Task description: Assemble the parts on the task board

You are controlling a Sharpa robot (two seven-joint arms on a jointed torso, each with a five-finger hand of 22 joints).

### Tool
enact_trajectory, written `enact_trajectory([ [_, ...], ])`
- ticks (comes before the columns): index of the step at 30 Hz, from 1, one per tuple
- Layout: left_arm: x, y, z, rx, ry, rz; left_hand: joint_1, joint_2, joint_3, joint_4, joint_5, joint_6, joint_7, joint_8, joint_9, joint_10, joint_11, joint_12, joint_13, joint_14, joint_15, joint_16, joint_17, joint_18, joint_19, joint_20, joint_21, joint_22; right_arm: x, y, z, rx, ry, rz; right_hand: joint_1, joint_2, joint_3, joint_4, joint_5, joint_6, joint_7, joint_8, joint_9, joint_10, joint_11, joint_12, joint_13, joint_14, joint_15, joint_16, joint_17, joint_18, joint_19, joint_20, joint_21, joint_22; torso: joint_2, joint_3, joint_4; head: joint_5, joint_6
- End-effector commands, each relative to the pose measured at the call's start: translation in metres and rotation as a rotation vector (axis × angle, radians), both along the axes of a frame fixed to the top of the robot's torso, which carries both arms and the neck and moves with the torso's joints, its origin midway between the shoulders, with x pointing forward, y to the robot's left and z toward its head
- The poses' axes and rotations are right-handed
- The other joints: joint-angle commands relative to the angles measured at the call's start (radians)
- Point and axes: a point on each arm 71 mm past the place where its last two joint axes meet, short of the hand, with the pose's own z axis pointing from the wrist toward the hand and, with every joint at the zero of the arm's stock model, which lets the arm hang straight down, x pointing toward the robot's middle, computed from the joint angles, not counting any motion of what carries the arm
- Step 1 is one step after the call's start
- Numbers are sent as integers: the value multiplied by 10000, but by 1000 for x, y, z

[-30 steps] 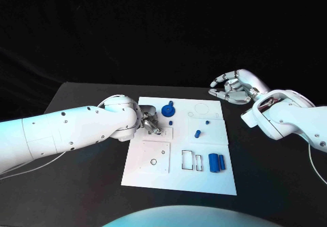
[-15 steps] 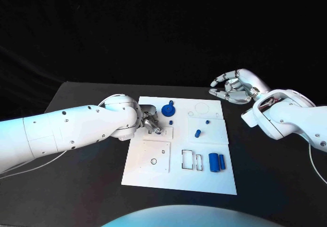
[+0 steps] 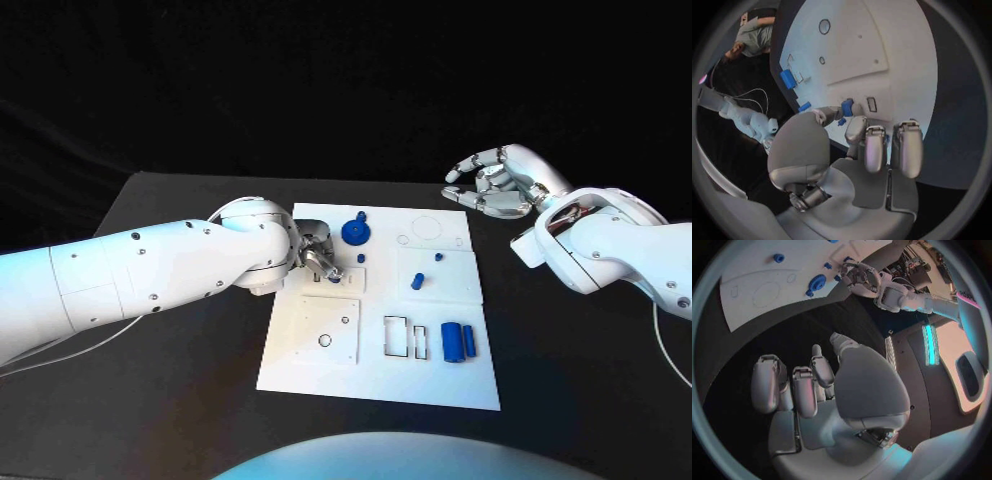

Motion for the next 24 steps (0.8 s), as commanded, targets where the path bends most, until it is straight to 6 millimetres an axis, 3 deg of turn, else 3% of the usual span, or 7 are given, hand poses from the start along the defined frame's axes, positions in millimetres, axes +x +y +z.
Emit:
enact_trajectory([
  [1, -3, 0, -6, 190, 407, -135, -79, 6, 1099, -1157, -53, 51, -152, 37, -10, 42, 1, 42, 5, 1076, -66, 43, 2632, -182, 471, -91, 58, 1322, -1, 1, 0, -95, -23, 157, -135, 15, 2, 38, 42, 30, -27, 18, 14, -56, 1, -70, -16, 762, -16, -39, 1449, 190, -90, 7, -70, 896, 2, -1, 3, -6, 3],
  [24, -1, 1, -7, 300, 492, -149, -506, -56, 321, -680, -59, 171, -214, 127, -176, 70, -49, 122, 73, 1076, -111, 43, 2632, -174, 459, -129, 30, 1288, -2, 0, 0, -143, -121, 157, -303, -4, -37, 40, -51, 19, -45, 79, 38, -65, -14, -80, -33, 757, -30, -56, 1431, 197, -102, -6, -116, 879, 2, 1, 0, -8, -28],
])
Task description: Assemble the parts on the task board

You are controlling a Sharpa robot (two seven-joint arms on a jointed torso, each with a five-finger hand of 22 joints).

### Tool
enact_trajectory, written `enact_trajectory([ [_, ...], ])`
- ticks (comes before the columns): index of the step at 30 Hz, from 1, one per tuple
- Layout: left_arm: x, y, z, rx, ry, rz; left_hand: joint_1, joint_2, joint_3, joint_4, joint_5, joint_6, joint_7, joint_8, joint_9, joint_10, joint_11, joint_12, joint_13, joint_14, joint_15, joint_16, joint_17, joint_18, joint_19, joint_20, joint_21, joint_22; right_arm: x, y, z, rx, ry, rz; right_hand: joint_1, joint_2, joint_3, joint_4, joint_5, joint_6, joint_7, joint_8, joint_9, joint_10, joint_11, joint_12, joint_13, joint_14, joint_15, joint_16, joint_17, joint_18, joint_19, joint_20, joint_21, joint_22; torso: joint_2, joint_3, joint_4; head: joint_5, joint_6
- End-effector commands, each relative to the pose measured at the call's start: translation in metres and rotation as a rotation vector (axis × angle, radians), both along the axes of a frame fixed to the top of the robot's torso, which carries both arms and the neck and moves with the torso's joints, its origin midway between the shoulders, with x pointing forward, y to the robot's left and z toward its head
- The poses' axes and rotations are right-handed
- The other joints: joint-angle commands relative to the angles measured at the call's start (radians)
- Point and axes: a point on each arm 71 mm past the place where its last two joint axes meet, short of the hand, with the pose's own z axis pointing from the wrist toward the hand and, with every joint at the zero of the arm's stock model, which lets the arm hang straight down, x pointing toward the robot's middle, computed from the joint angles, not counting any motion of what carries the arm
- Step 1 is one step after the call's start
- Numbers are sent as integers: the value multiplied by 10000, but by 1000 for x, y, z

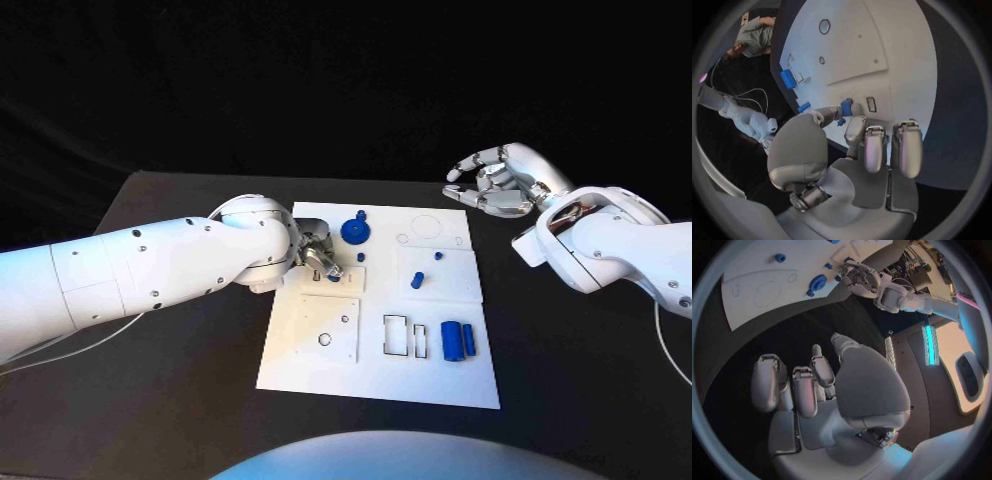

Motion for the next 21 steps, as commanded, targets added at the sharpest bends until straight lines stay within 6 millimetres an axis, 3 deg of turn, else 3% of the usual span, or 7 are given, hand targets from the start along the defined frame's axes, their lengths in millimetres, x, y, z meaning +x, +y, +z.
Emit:
enact_trajectory([
  [1, -3, 1, -7, 271, 379, -144, -73, 20, -81, 11, -13, 81, -107, 54, -16, 33, -14, 45, 1, 1040, -77, 43, 2634, -175, 454, -66, 33, 1287, -1, 2, 0, -100, -80, 160, -103, -18, -38, 40, -51, 19, -45, 39, 10, -65, -14, -44, 0, 757, -30, -56, 1434, 197, -28, -6, -38, 881, 0, -1, 5, -2, 5],
  [21, -2, 1, -7, 301, 399, -154, -467, 31, -771, 570, -18, 204, -135, 148, -154, 94, -39, 144, 94, 1040, -99, 43, 2634, -197, 506, -79, 73, 1394, -1, 1, 1, -111, -128, 129, -266, -47, -107, 46, -156, 3, -61, 97, 33, -55, -25, -37, -2, 755, -41, -71, 1416, 198, -24, -18, -58, 879, -2, 0, 4, -24, -4],
])
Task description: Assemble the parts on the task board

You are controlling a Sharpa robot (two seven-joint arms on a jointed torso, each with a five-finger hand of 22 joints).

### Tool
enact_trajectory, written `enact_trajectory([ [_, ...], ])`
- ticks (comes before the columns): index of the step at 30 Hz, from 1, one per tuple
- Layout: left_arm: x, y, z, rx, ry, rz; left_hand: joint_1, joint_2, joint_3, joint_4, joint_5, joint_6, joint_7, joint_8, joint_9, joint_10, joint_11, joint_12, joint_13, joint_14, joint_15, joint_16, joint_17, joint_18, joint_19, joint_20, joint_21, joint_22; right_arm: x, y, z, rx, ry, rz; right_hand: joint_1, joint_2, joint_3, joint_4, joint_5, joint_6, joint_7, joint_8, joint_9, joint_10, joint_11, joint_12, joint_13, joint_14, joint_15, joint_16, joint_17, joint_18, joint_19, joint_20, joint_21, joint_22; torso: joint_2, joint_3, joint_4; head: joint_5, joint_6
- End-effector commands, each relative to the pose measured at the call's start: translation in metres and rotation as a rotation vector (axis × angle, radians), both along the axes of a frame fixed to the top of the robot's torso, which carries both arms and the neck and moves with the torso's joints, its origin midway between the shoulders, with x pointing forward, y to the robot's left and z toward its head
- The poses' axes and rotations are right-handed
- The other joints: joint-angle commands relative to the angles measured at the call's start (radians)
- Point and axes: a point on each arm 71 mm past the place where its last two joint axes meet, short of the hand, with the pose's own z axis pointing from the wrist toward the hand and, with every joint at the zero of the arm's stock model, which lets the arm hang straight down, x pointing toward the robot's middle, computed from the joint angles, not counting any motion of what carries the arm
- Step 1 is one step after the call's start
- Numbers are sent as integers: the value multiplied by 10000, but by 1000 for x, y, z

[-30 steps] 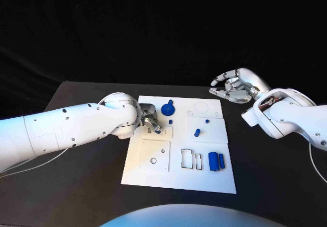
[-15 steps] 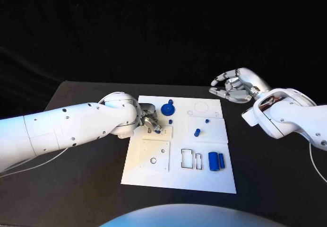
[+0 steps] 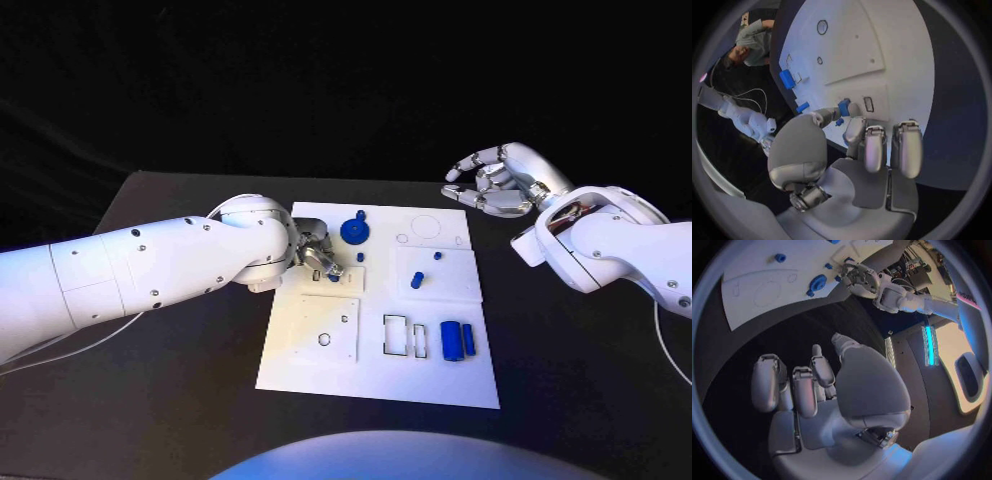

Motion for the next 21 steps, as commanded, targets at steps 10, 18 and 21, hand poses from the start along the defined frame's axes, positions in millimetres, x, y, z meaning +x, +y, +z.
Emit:
enact_trajectory([
  [10, -3, -1, -6, 228, 352, -172, -169, 8, -374, 201, -26, 39, 77, 41, -59, 63, -5, 74, 14, 1076, -66, 43, 2634, -205, 523, -83, 54, 1433, -1, 1, 0, -117, -120, 114, -164, -16, -99, 14, -61, -3, -65, 71, 17, -63, -27, -46, -14, 755, -44, -67, 1418, 201, -31, -20, -78, 863, -4, 1, -2, -6, 11],
  [18, -3, -1, -6, 238, 382, -195, -202, -12, -557, 296, -33, 48, 75, 60, -84, 76, -6, 96, 36, 1076, -67, 43, 2634, -211, 537, -82, 67, 1464, -1, 1, 0, -124, -123, 111, -195, -27, -119, 15, -57, -8, -67, 79, 20, -58, -29, -41, -11, 755, -45, -69, 1417, 199, -25, -22, -71, 869, 0, 1, 5, -16, 14],
  [21, -4, -1, -6, 233, 405, -202, -198, -25, -596, 304, -32, 51, 72, 65, -88, 84, -7, 107, 51, 1076, -68, 43, 2634, -213, 542, -82, 72, 1475, -1, 1, 1, -128, -130, 114, -195, -27, -119, 15, -57, -8, -67, 79, 20, -58, -29, -41, -11, 755, -45, -69, 1417, 199, -25, -22, -71, 869, -2, 0, 5, -17, 15],
])
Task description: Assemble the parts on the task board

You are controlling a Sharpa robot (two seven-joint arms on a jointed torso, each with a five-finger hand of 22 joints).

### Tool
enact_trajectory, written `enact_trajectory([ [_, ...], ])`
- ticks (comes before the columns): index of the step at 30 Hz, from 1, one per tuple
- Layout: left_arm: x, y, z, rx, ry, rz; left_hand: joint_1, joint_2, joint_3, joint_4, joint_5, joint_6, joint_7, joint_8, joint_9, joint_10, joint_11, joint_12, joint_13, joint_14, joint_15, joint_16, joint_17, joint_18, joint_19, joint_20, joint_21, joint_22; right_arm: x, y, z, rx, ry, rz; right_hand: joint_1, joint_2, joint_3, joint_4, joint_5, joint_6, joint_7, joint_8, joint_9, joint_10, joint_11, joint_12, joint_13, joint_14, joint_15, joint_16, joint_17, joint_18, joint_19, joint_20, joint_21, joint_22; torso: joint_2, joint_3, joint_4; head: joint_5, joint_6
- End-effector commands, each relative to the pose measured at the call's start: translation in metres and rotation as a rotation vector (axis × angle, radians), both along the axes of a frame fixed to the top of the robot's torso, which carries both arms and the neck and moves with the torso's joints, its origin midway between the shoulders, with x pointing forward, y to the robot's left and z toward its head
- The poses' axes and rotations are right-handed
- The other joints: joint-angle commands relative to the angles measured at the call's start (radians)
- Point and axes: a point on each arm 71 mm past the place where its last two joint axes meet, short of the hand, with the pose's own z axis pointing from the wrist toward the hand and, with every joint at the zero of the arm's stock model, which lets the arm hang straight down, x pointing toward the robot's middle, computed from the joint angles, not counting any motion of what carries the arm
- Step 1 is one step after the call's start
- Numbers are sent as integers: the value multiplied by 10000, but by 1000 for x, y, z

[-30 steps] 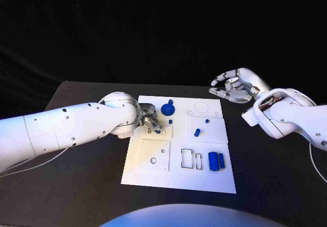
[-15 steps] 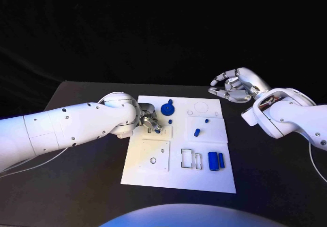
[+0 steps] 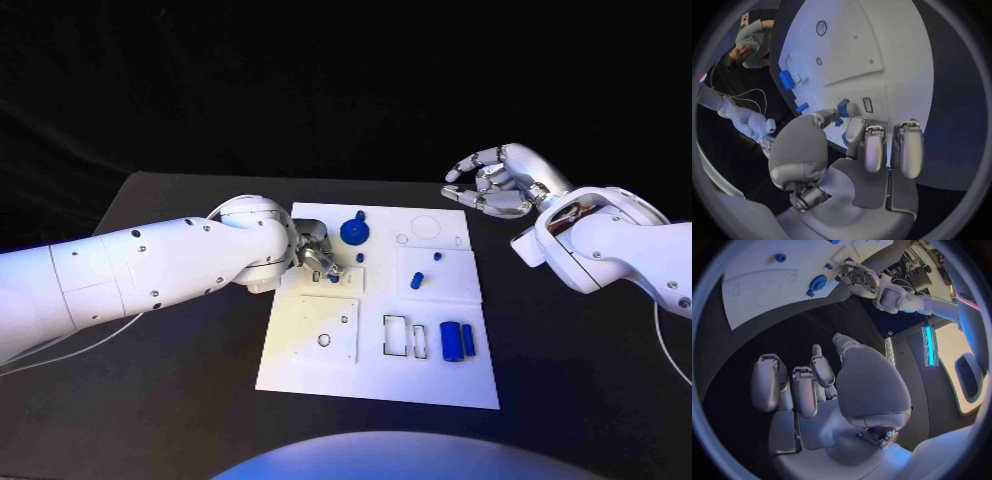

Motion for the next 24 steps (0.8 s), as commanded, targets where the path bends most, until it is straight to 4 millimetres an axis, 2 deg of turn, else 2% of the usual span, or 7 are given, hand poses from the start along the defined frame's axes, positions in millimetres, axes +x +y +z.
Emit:
enact_trajectory([
  [1, -4, -1, -5, 184, 380, -197, -72, 4, -100, 1, -35, 23, 23, 39, -15, 93, -11, 45, 23, 1076, -70, 43, 2634, -52, 547, -82, 32, 1487, -1, 1, 0, -93, -97, 106, -108, -30, -76, 19, -52, -9, -69, 48, 15, -54, -31, -36, -5, 757, -46, -33, 1423, 200, -26, -23, -39, 872, 3, -1, 4, -8, -1],
  [10, -5, -2, -6, 162, 452, -217, 304, -59, -345, -140, -37, 24, -15, 78, -63, 102, -43, 56, 26, 1076, -92, 43, 2634, -54, 552, -95, 35, 1502, -1, 1, 0, -97, -97, 107, -108, -30, -76, 19, -52, -9, -69, 48, 15, -54, -31, -36, -5, 757, -46, -33, 1423, 200, -26, -23, -39, 872, 5, -1, 5, -1, -9],
  [24, -5, -1, -6, 70, 540, -163, 543, 39, -403, -191, -32, 28, -28, 87, -102, 102, -56, 50, 14, 1076, -101, 43, 2634, -57, 558, -106, 40, 1517, -1, 1, 0, -107, -87, 101, -126, -27, -84, 19, -41, -8, -72, 56, 19, -51, -33, -34, -4, 754, -47, -40, 1410, 203, -34, -25, -57, 862, 2, 0, 7, 0, -14],
])
